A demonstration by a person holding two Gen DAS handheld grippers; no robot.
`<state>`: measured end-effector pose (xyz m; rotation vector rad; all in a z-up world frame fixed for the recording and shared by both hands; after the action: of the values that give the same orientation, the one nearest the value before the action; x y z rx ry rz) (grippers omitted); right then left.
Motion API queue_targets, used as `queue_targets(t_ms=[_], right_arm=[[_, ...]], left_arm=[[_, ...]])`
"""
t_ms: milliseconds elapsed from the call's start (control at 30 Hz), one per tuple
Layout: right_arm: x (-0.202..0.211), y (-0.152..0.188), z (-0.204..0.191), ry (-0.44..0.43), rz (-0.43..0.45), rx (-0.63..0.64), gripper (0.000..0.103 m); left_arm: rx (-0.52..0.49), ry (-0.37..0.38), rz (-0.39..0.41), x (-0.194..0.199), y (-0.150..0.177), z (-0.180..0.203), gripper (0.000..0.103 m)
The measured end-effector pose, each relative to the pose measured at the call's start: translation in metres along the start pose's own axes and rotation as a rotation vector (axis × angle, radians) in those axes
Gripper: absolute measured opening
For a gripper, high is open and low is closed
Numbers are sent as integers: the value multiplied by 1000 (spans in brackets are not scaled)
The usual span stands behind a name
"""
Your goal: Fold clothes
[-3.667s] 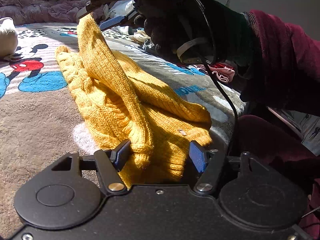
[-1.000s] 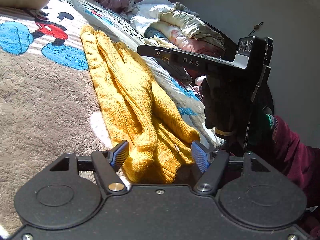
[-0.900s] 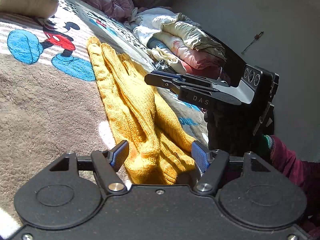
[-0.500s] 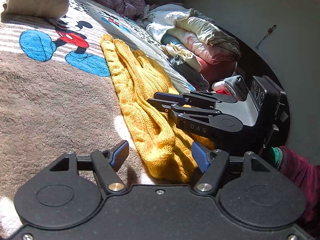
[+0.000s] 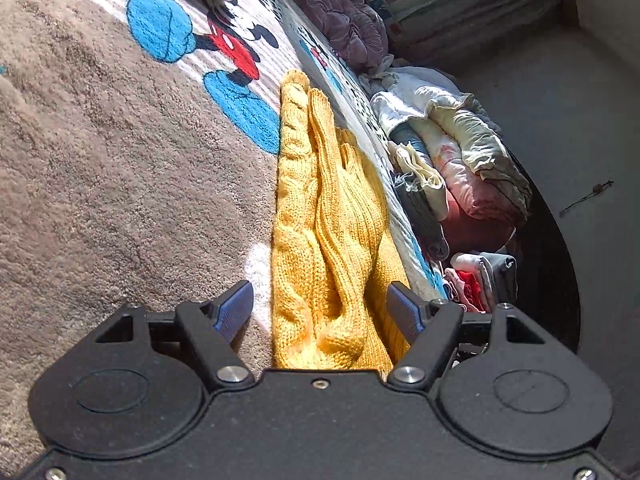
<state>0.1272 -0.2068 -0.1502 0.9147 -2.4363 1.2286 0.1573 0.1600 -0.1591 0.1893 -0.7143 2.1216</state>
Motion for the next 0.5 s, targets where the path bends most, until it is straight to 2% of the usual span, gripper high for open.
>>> queue_targets(t_ms=[33,100,167,200,300,433,500], right_arm=[[-3,4,2,2,-10,-3,56],[-9,12,5,5,-29,-9,55],[-10,16,5,9,-30,5,53],[-11,17,5,17,-32,16,50],[-14,20,6,24,-28,45,45],[-11,19,6,18,-21,58,44],[-4,17,3,12,-12,69,46]], left_arm=[[0,-16,-1,-2,1,2,69],[-24,-85,-10,-8,5,5,54],[-5,-128,6,-10,8,3,39],[4,-131,8,-10,9,0,35],[14,-139,12,-11,11,-3,33],[-1,-125,27,-7,14,-2,34],[-10,-110,35,-3,15,-1,42]])
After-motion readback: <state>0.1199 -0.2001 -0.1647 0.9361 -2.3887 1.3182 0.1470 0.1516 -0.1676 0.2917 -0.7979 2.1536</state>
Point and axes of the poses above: each gripper's, at about its wrist camera, not at the fingertips, and x roughly against the way its jaws point, z to its right, y to its underside, the point moved 2 cm from there along -x, roughly the way its jaws point, and after that the axes turned 3 degrees about y, right-handed, at the moved point
